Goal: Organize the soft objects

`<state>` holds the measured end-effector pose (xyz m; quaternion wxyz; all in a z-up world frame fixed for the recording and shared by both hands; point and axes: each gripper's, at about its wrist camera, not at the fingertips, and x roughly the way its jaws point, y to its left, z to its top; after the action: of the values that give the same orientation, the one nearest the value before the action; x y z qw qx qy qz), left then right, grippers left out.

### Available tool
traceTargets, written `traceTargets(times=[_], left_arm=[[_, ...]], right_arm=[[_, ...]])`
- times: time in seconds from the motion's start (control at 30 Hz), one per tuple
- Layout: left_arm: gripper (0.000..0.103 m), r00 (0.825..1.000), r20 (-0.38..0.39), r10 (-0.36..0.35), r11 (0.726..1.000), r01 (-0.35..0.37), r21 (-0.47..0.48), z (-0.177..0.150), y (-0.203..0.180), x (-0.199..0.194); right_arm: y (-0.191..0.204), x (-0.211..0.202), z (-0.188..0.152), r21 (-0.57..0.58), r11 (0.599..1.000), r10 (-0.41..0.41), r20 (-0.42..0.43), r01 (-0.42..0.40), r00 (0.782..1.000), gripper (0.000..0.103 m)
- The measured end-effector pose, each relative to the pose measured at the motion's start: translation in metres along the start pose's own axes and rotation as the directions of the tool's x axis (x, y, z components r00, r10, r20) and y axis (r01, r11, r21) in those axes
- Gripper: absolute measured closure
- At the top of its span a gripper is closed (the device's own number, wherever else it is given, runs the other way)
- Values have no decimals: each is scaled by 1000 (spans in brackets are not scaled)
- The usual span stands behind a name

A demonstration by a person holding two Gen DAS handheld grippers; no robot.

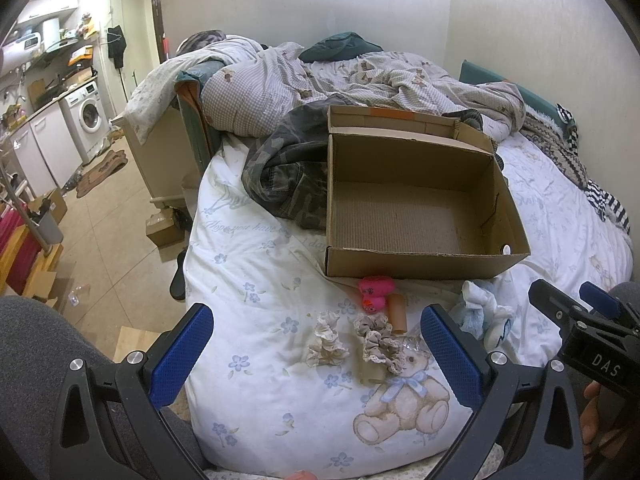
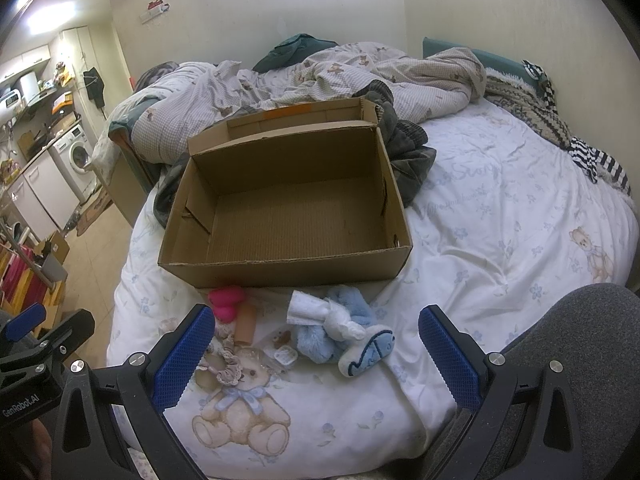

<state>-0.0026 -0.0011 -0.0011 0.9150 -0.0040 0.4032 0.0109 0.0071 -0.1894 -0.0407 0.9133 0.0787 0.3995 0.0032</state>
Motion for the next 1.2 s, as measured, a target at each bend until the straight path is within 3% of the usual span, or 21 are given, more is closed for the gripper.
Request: traceTargets(times=[0.5,0.8,0.93,1.1,1.2], left_arm=[[0,1000,-19,-3,1000,3,-4,4,-1,1],[0,982,-191,-2,1000,-4,-28,41,17,44],[0,958,-287,-17,998,-1,-63,46,27,72],[19,904,-423,-68,992,16,-126,37,34,111],[19,874,-479,-88,987,11,-161,29,33,130]], right_arm=[[-1,0,4,3,1000,24,-15,-23,1000,0],[-18,28,42,47,988,154,-190,-148,970,0],[-21,45,52,13,986,164,-266,-167,950,0],[-30,72,57,69,972,236,-359,-226,903,0],[-38,91,55,113,964,264,-409,-239,874,0]])
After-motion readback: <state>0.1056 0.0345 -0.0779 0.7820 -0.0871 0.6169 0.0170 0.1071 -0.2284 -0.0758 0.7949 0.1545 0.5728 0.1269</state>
